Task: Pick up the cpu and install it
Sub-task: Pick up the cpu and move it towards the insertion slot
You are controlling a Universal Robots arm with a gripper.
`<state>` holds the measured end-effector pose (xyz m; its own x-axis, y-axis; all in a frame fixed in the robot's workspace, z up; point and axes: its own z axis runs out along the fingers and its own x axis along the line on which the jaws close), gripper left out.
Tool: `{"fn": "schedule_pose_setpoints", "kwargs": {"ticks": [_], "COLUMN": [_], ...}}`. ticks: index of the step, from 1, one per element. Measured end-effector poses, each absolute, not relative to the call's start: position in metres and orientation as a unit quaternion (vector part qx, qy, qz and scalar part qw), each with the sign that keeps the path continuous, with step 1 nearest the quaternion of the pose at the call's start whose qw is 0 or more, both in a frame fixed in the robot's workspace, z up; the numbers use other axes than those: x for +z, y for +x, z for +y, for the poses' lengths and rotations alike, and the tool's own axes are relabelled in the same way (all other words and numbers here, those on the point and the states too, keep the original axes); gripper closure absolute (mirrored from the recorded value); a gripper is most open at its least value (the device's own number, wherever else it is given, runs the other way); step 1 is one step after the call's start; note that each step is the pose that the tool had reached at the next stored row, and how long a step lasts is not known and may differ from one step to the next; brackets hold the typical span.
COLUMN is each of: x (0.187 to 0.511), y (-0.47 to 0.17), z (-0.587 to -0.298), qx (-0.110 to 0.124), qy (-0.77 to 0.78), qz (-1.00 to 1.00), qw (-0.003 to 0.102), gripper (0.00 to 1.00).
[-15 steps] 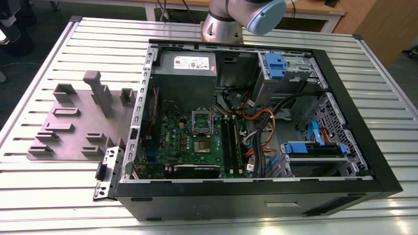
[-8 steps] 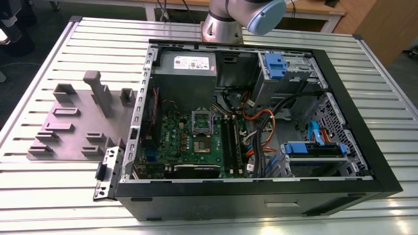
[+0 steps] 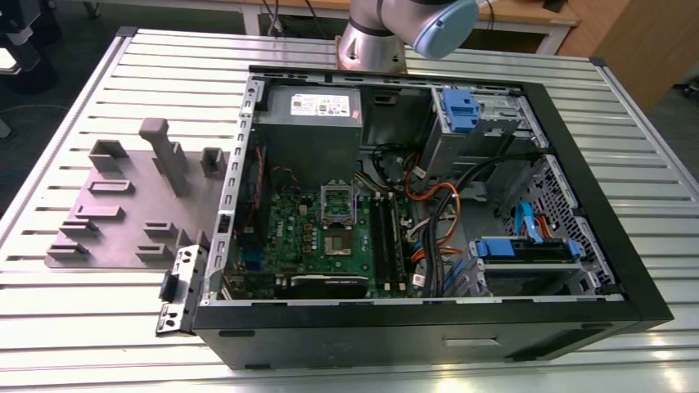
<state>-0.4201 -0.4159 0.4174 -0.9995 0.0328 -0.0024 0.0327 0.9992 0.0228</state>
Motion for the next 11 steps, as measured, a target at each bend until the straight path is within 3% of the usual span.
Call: {"fn": "schedule_pose_setpoints", "kwargs": {"ticks": [11], "x": [0.4174], "y": [-0.4167], "z": [-0.4159], "qx": [0.011], "qy": [0.016], "qz": [1.0], "qw": [0.001], "gripper": [0.53]}}
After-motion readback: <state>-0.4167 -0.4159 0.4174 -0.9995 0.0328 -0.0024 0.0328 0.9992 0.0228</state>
